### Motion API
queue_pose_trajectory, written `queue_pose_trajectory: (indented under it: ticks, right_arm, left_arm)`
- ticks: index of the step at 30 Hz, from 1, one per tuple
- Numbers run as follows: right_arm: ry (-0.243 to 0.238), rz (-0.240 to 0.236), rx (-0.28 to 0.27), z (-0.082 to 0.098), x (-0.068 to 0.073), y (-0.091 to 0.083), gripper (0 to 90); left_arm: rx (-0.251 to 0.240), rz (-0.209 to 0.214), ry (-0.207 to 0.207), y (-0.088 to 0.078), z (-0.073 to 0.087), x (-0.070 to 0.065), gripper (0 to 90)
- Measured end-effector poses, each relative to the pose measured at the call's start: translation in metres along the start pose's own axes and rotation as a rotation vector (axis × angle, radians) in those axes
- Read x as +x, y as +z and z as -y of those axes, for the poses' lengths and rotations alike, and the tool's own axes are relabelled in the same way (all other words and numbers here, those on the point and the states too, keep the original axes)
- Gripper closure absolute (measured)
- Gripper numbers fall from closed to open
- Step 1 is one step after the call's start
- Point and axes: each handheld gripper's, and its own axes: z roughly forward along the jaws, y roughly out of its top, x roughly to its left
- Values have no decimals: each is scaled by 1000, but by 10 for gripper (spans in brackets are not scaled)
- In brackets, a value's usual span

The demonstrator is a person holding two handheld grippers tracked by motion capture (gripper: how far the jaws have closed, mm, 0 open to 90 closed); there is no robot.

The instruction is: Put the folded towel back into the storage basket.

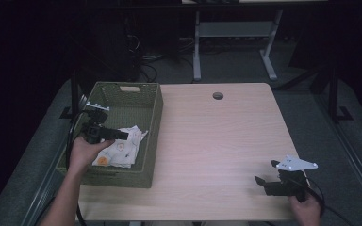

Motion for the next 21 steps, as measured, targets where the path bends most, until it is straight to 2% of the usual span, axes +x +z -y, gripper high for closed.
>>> queue_pose_trajectory:
  ticks: [12, 21]
  right_arm:
    - [5, 6, 1, 1, -1, 0, 136]
    - [14, 15, -6, 2, -4, -2, 136]
  left_arm:
    - [-99, 67, -14, -12, 11, -7, 428]
    - [-125, 91, 6, -13, 12, -15, 396]
